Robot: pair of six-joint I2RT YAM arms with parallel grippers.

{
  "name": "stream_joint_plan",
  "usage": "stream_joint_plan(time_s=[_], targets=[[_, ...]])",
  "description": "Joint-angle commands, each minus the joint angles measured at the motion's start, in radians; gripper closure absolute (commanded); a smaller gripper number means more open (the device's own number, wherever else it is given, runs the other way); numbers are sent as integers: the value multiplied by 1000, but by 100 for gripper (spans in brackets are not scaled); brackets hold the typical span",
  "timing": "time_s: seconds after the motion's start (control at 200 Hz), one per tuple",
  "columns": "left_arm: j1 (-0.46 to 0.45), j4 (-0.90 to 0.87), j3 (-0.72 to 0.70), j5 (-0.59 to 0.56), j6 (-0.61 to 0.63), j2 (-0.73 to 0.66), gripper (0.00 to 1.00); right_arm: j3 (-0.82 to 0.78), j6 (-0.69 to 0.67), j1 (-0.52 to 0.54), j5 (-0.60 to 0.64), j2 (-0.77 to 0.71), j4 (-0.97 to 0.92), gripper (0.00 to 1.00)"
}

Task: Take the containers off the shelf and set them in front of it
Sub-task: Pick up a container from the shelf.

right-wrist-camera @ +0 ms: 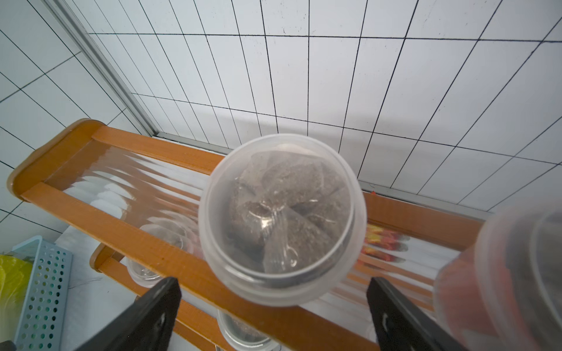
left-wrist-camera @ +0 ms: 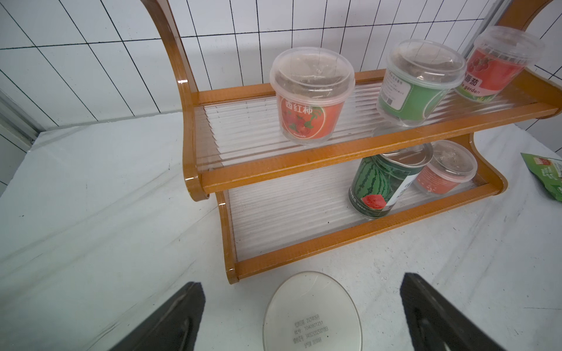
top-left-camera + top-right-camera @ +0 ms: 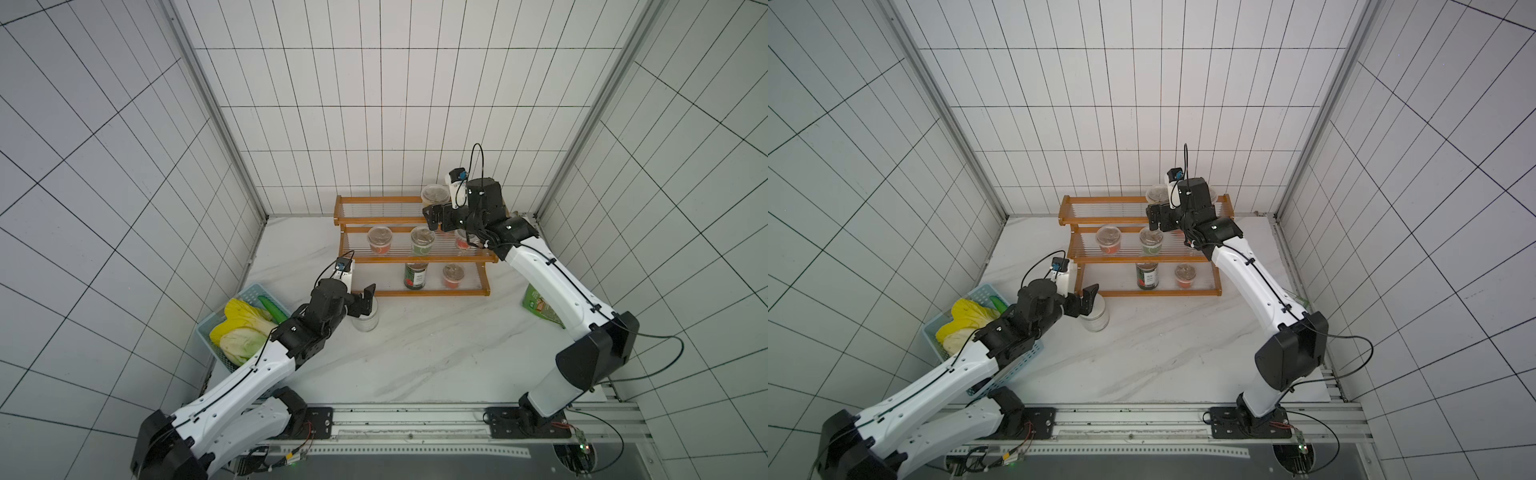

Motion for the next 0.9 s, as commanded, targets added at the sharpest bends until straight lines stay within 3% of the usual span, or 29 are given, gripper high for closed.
stream_joint_plan(time_s=[0.0,0.215,0.595,0.895], targets=[[6,14,21,17,18,0,2,72,-37,7,65,27,20,1],[9,13,7,18,21,-7,1,130,-61,7,112,80,19,1],[20,11,2,18,32,-18,1,186,-101,3,88,134,36,0],[26,13,3,25,34,-14,1,172,-120,3,86,129,65,7]])
